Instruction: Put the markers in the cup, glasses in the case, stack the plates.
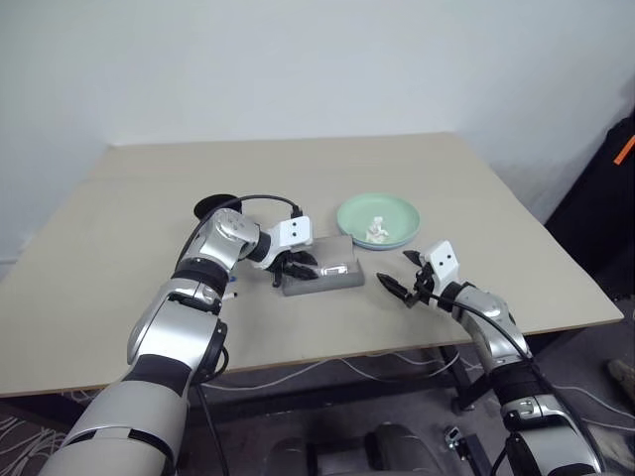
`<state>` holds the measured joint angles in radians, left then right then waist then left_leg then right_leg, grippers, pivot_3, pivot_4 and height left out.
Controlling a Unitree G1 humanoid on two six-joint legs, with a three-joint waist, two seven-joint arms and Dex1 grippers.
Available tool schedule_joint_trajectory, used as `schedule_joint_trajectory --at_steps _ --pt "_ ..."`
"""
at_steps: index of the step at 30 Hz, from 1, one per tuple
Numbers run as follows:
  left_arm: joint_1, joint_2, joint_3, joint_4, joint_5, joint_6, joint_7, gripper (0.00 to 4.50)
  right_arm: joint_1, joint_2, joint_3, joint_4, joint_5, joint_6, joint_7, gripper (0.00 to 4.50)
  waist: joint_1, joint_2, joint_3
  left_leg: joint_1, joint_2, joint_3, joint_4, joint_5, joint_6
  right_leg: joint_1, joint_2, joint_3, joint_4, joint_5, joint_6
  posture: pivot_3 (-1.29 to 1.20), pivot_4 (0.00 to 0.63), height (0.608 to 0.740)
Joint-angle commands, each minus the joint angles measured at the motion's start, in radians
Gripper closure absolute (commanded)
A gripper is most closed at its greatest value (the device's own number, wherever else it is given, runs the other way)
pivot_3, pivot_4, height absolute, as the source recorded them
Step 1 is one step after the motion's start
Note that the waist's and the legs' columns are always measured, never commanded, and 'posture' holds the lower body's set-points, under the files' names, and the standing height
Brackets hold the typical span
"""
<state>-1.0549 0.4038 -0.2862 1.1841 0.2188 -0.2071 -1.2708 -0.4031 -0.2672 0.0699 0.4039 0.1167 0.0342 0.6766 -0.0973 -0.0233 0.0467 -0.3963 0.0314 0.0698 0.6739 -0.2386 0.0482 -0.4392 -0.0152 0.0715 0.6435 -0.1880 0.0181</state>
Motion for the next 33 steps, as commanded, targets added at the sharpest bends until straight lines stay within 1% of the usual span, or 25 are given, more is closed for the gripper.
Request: schedule_joint_trajectory --at_steps 1,5,10,13,15,19,24,27,29,33 --pt "-0.028 -0.01 0.022 0.007 -0.008 -0.008 0.028 1.83 -0.025 0.0 -0.009 -0.023 0.004 -0.013 -0.009 0.0 0.0 0.0 0.0 0.0 0.0 0.0 0.0 0.0 0.0 0.0 0.0 0.0 0.0 0.0 0.0 0.0 0.0 0.74" --pt "-0.067 -0.02 0.073 0.017 -0.044 0.014 0.073 1.83 -0.022 0.001 -0.008 -0.023 0.003 -0.012 -0.01 0.0 0.0 0.0 0.0 0.0 0.0 0.0 0.0 0.0 0.0 0.0 0.0 0.0 0.0 0.0 0.0 0.0 0.0 0.74" --pt "-0.12 -0.028 0.126 0.044 -0.054 0.024 0.225 1.83 -0.023 0.003 -0.008 -0.02 0.003 -0.013 -0.01 0.0 0.0 -0.001 0.001 -0.001 0.0 0.0 0.0 0.0 0.0 -0.001 0.0 0.0 0.0 0.001 0.001 0.0 0.0 0.74" --pt "-0.137 -0.026 0.12 0.06 -0.019 0.012 0.338 2.39 -0.025 0.003 -0.008 -0.018 0.002 -0.015 -0.011 0.0 0.0 -0.001 0.001 -0.001 0.0 0.0 0.0 0.0 0.0 0.0 0.0 0.0 0.0 0.001 0.001 0.0 0.0 0.74" --pt "-0.135 -0.023 0.091 0.064 0.021 -0.012 0.402 3.09 -0.028 0.004 -0.009 -0.018 0.003 -0.016 -0.011 0.0 -0.001 -0.001 0.001 -0.001 0.0 0.0 0.0 0.0 0.0 0.0 0.0 0.0 0.0 0.001 0.001 0.0 0.0 0.74" --pt "-0.135 -0.023 0.019 0.089 0.119 -0.005 0.541 4.46 -0.031 0.005 -0.011 -0.027 0.007 -0.015 -0.011 0.0 0.0 -0.001 0.001 0.0 0.0 0.0 0.0 0.0 0.0 -0.001 0.0 0.0 0.0 0.001 0.002 0.0 0.0 0.74" --pt "-0.119 -0.029 -0.042 0.108 0.192 -0.031 0.599 4.46 -0.022 0.003 -0.025 -0.095 0.042 -0.005 0.007 0.0 0.0 -0.001 0.001 -0.001 0.0 0.0 0.0 0.0 0.0 -0.001 0.0 0.0 0.0 0.001 0.002 0.0 0.0 0.74" --pt "-0.109 -0.033 -0.059 0.119 0.218 -0.038 0.635 4.46 -0.012 0.002 -0.036 -0.158 0.083 0.02 0.028 0.0 0.0 -0.001 0.001 -0.002 0.0 0.0 0.0 0.0 0.0 -0.002 0.0 0.0 0.0 0.001 0.002 0.0 0.0 0.74" --pt "-0.097 -0.035 -0.072 0.132 0.24 -0.024 0.69 4.46 0.001 -0.001 -0.035 -0.202 0.102 0.036 0.04 0.0 0.0 -0.001 0.0 -0.002 0.0 0.0 0.0 0.0 0.0 -0.002 0.0 0.0 0.0 0.001 0.002 0.0 0.0 0.74" --pt "-0.081 -0.034 -0.087 0.151 0.268 -0.007 0.738 4.46 0.014 -0.004 -0.034 -0.231 0.107 0.054 0.038 0.0 0.0 -0.001 0.001 -0.002 0.0 0.0 0.0 0.0 0.0 -0.001 0.0 0.0 0.0 0.001 0.002 0.0 0.0 0.74"
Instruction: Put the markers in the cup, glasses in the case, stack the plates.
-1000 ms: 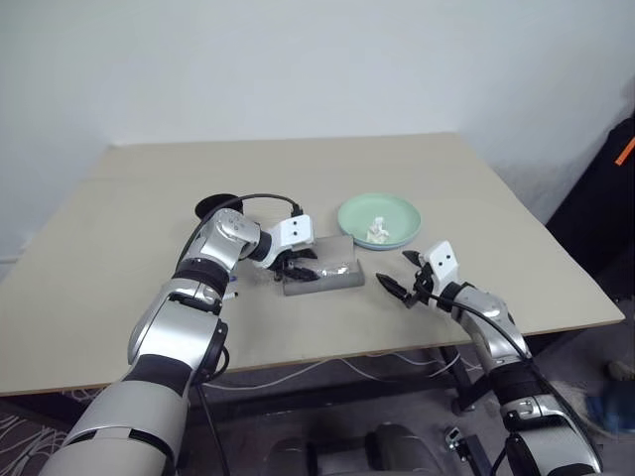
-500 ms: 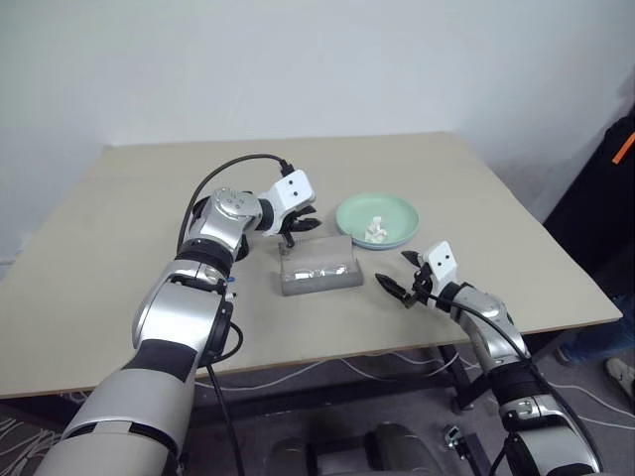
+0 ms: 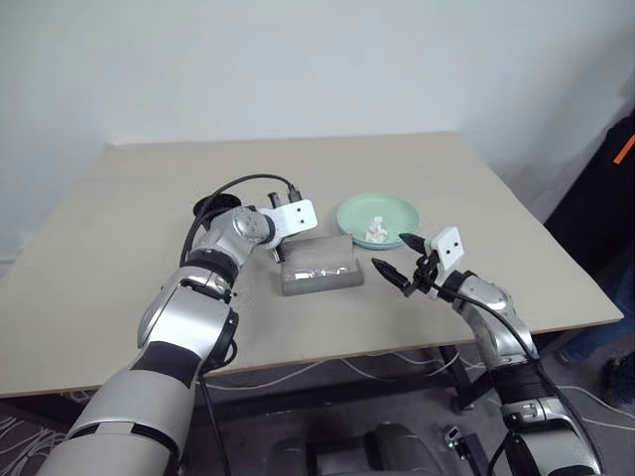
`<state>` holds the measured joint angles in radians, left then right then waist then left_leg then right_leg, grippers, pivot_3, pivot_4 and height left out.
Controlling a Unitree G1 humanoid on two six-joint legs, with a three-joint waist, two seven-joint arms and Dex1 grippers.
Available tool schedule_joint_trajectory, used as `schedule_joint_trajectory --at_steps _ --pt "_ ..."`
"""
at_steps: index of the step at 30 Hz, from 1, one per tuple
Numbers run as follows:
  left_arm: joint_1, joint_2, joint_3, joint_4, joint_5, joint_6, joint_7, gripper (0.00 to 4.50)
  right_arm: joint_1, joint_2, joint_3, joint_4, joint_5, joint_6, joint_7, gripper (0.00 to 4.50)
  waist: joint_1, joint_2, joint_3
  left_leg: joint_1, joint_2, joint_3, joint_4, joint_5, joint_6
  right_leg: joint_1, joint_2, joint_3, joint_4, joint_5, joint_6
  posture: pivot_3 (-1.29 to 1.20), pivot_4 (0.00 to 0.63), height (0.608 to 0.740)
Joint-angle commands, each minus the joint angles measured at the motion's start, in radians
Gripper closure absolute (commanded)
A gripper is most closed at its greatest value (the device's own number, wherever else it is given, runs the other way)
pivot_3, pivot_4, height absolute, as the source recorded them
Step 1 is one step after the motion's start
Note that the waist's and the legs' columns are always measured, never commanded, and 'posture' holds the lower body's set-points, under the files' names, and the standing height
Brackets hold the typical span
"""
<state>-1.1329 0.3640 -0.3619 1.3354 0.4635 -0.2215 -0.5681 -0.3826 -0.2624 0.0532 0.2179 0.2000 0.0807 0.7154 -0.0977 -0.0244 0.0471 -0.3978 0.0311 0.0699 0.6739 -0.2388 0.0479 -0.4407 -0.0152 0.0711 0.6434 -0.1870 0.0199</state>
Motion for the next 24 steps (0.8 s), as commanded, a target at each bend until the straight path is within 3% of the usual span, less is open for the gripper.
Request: schedule_joint_trajectory --at_steps 1,16,24 --pt "0.0 0.006 -0.013 0.001 0.027 0.008 0.036 4.46 -0.005 -0.009 -0.018 -0.046 0.023 0.008 -0.003 0.0 0.0 0.0 0.0 0.0 0.0 0.0 0.0 0.0 0.0 0.0 0.0 0.0 0.0 0.0 0.0 0.0 0.0 0.74" --pt "0.01 0.041 0.18 -0.052 -0.2 0.069 -0.422 4.46 0.002 -0.01 -0.016 -0.038 0.018 0.011 -0.006 0.0 0.0 0.0 0.0 0.0 0.0 0.0 0.0 0.0 0.0 0.001 -0.001 -0.001 0.0 0.0 0.0 0.0 0.0 0.74" --pt "0.114 0.069 0.183 -0.18 -0.26 0.055 -0.666 4.46 -0.025 -0.002 -0.004 -0.007 0.013 0.006 0.003 0.0 0.0 0.0 0.0 0.001 0.0 0.0 0.0 0.0 0.0 0.0 0.0 0.0 0.0 0.0 0.0 0.0 0.0 0.74"
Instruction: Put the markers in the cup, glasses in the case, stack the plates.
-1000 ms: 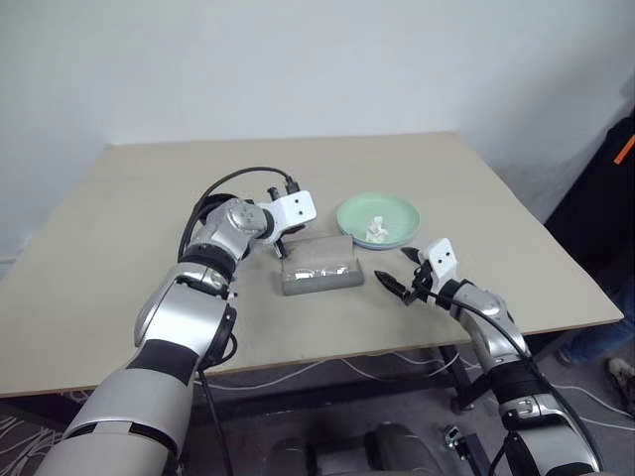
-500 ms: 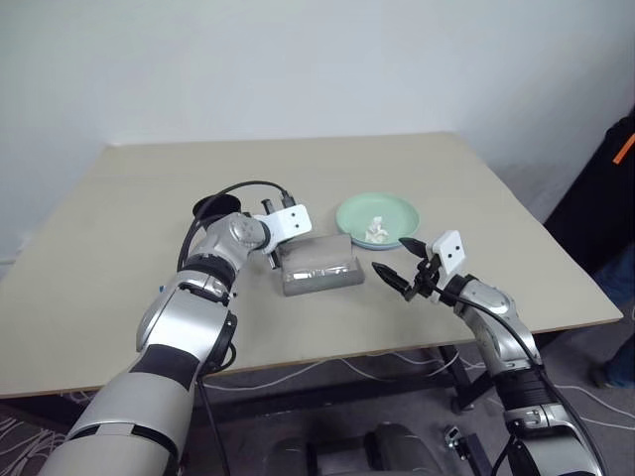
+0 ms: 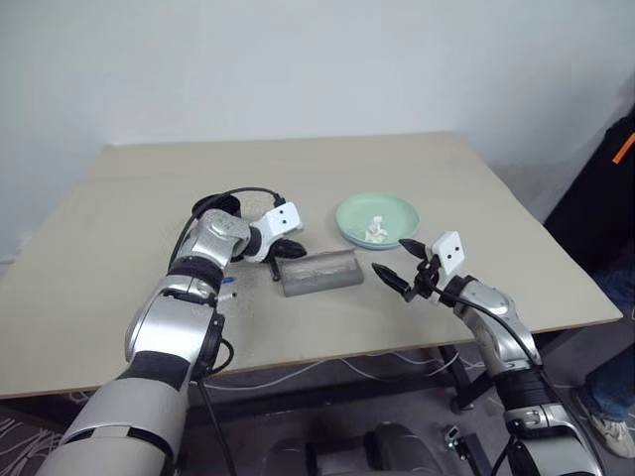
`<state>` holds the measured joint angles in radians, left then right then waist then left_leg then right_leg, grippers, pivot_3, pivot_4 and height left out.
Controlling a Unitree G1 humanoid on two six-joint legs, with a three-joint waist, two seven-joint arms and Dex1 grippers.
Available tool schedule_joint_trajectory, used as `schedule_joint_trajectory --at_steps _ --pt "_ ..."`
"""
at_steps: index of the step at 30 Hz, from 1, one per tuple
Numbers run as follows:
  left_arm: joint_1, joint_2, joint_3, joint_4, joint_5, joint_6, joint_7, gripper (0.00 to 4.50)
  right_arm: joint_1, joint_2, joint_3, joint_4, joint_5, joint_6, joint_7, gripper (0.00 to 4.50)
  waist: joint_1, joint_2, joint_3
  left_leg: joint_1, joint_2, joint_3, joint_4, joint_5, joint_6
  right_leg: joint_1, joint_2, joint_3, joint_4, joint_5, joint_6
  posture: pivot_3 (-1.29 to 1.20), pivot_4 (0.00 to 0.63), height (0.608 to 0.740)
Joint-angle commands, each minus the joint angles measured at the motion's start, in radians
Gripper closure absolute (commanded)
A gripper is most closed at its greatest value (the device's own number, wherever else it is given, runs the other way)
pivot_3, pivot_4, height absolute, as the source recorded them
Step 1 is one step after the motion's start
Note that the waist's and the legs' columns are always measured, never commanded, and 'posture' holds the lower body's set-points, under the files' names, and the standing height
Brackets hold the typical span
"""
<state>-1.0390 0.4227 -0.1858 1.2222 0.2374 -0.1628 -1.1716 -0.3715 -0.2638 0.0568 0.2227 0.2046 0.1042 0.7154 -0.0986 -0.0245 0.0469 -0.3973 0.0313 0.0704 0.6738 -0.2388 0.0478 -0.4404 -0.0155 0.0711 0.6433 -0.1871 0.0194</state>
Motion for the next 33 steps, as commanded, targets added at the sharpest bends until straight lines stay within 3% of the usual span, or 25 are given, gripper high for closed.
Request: schedule_joint_trajectory --at_steps 1,15,23,32,33 --pt "0.036 0.014 0.008 -0.09 -0.04 0.004 -0.076 4.46 -0.039 0.0 -0.005 -0.007 0.007 -0.02 0.005 0.0 0.001 0.0 0.0 0.0 0.0 0.0 0.0 0.0 0.0 0.0 0.0 0.0 0.0 0.0 0.0 0.0 0.0 0.74" --pt "0.18 0.137 0.042 -0.423 -0.137 0.096 -0.145 4.46 -0.05 0.014 0.018 0.005 0.006 -0.02 0.016 0.0 0.0 0.0 0.0 0.0 0.001 0.0 0.001 0.0 0.0 0.0 0.0 0.0 0.001 0.0 0.0 0.0 0.0 0.74" --pt "0.274 0.346 0.026 -0.677 -0.189 0.209 -0.309 4.46 -0.056 0.011 0.022 0.014 0.008 -0.018 0.023 0.0 -0.002 0.0 0.0 0.0 0.002 0.001 0.0 0.0 0.0 -0.001 0.0 0.0 0.001 -0.001 -0.003 0.0 0.0 0.74" --pt "0.352 0.509 -0.006 -0.687 -0.168 0.241 -0.378 4.46 -0.077 0.021 0.033 0.043 0.006 -0.024 0.031 0.0 0.0 0.0 0.0 0.0 0.003 0.0 0.001 0.0 0.0 0.0 -0.001 -0.001 0.001 -0.002 -0.003 0.0 0.0 0.74" --pt "0.361 0.524 -0.007 -0.68 -0.173 0.248 -0.403 4.3 -0.083 0.023 0.033 0.05 0.005 -0.025 0.031 0.0 0.001 0.0 0.0 0.0 0.003 0.001 0.001 0.0 0.0 -0.001 -0.001 0.0 0.001 -0.002 -0.003 0.0 0.0 0.74"
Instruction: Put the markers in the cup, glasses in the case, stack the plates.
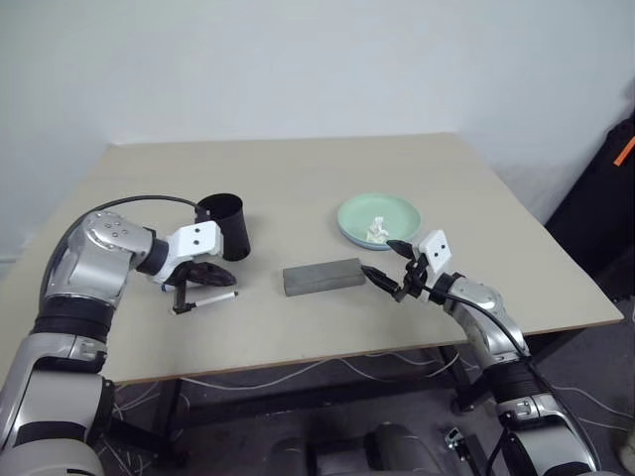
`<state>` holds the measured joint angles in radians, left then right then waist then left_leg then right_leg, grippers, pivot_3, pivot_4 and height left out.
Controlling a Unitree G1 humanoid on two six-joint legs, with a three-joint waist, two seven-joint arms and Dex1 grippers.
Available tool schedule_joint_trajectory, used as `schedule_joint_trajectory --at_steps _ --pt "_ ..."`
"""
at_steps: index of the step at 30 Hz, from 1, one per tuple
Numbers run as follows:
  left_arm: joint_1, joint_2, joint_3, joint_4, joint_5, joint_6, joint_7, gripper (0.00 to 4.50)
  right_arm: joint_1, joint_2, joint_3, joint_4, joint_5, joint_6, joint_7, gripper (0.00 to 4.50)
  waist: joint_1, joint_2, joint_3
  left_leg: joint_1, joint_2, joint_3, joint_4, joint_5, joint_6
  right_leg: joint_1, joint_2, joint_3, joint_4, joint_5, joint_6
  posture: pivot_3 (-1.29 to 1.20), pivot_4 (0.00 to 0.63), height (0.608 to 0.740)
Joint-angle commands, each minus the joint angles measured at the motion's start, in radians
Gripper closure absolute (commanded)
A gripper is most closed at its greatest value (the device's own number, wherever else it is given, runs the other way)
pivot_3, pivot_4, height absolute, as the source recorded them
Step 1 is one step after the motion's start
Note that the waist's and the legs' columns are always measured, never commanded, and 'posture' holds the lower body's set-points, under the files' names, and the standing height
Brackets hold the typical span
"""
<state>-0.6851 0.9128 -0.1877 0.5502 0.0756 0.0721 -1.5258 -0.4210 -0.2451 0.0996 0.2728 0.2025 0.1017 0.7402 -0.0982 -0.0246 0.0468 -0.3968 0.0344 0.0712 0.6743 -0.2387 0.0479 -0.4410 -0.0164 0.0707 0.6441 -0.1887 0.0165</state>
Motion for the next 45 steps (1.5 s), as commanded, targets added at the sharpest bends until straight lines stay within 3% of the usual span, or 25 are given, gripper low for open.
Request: schedule_joint_trajectory --at_steps 1,2,8,19,37,40,45 --pt "0.009 0.045 -0.008 0.013 -0.007 0.01 -0.06 4.11 -0.04 0.007 -0.009 0.008 0.006 -0.024 0.006 0.0 0.0 0.0 0.0 0.0 0.0 0.0 0.0 0.0 0.0 0.0 0.0 0.0 0.0 0.0 0.0 0.0 0.0 0.74" --pt "0.005 0.053 -0.013 0.038 0.001 0.003 -0.063 3.98 -0.045 0.009 -0.009 0.016 0.005 -0.026 0.007 0.0 0.0 0.0 0.0 0.0 0.0 0.0 0.0 0.0 0.0 0.0 0.0 0.0 0.0 0.0 0.0 0.0 0.0 0.74" --pt "-0.061 0.065 -0.064 0.173 0.079 -0.079 -0.047 1.99 -0.063 0.024 -0.004 0.043 0.0 -0.028 0.013 0.0 0.001 0.0 0.0 0.0 -0.001 0.0 0.0 0.0 0.0 0.0 0.0 -0.001 0.0 0.0 0.0 0.0 0.0 0.74" --pt "-0.099 0.051 -0.105 0.267 0.127 -0.109 -0.072 1.99 -0.059 0.033 0.009 0.049 -0.002 -0.014 0.023 0.0 0.0 -0.001 0.0 -0.001 -0.001 0.0 0.0 0.0 0.0 -0.001 0.0 -0.001 0.0 0.0 0.0 0.0 0.0 0.74" --pt "-0.154 -0.063 -0.168 0.428 0.233 -0.157 0.048 1.99 -0.041 0.045 0.011 0.038 -0.003 -0.011 0.002 0.0 0.001 0.0 0.0 0.0 -0.001 0.0 0.0 0.0 0.0 0.0 0.0 -0.001 0.001 0.0 0.0 0.0 0.0 0.74" --pt "-0.153 -0.068 -0.165 0.435 0.236 -0.17 0.047 2.53 -0.037 0.044 0.011 0.034 -0.002 -0.011 0.0 0.0 0.001 0.0 0.0 0.001 -0.001 0.0 0.001 0.0 0.0 0.001 -0.001 -0.001 0.002 0.0 0.0 0.0 0.0 0.74" --pt "-0.149 -0.065 -0.153 0.438 0.224 -0.178 0.037 4.19 -0.035 0.042 0.01 0.031 -0.002 -0.011 -0.002 0.0 0.001 0.0 -0.001 0.001 0.0 0.0 0.001 0.0 0.0 0.001 -0.001 -0.001 0.002 0.0 0.0 0.0 0.0 0.74"
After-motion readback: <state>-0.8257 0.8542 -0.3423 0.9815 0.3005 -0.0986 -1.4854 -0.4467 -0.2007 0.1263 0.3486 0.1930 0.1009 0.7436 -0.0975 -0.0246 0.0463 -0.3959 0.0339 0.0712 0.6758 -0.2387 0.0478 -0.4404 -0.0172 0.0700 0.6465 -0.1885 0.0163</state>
